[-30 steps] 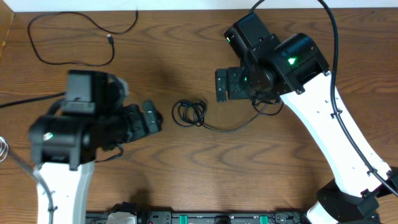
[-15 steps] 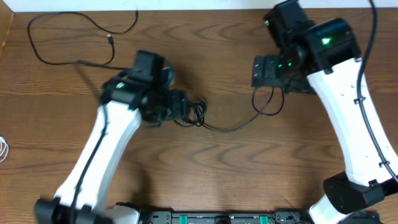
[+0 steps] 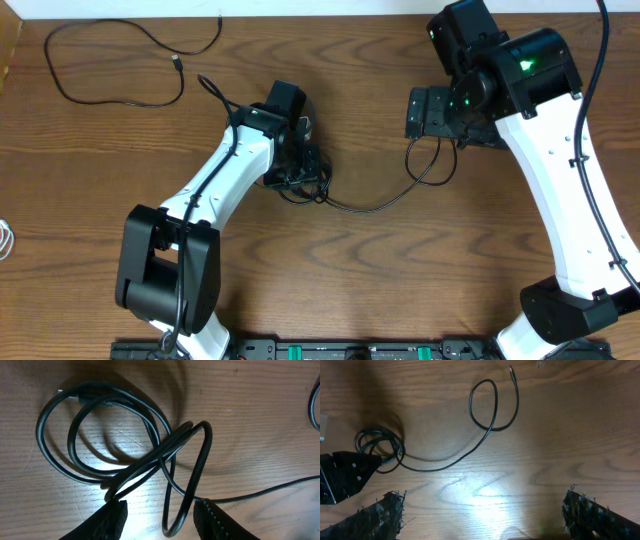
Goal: Untangle cables
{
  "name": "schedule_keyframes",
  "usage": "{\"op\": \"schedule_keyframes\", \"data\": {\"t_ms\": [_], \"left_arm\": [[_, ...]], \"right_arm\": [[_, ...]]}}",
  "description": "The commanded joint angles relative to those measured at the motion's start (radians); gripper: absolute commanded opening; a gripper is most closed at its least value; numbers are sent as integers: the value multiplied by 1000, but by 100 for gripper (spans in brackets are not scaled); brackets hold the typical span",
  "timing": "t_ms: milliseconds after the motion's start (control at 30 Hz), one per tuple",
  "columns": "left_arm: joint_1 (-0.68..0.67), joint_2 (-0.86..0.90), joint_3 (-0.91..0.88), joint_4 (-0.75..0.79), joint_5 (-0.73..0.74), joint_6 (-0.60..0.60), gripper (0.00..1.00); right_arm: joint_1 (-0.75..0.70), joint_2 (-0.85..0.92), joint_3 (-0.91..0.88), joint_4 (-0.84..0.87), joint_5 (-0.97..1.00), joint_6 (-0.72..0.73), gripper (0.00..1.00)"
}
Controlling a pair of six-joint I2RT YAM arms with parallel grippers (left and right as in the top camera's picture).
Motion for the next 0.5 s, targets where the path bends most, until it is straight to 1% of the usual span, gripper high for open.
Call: {"op": "schedule_keyframes", "data": {"t_ms": [0, 33, 67, 167, 233, 267, 300, 367, 467], "left_arm": [[-1, 5, 3, 4, 11, 10, 49], [-1, 6, 3, 5, 11, 10, 45], [-2, 6, 3, 4, 11, 10, 38], [-12, 7, 2, 0, 12, 10, 33], [-26, 7, 2, -1, 12, 10, 25], [-39, 7, 2, -1, 11, 10, 19], [-44, 6, 2, 1, 11, 11, 8], [-47, 4, 12, -4, 15, 10, 7], [-37, -13, 78, -67, 67, 15, 8]], "right_arm": [[2, -1, -15, 5, 19, -13, 99], [2, -1, -19, 5, 19, -13, 99], [2, -1, -24, 6, 19, -13, 99], [2, -1, -45, 11, 31, -13, 99], [2, -1, -62, 12, 48, -13, 99], [2, -1, -76, 14, 57, -13, 99], [2, -1, -87, 22, 64, -13, 99], [2, -1, -114, 34, 71, -13, 99], [1, -1, -152, 58, 77, -13, 99]]}}
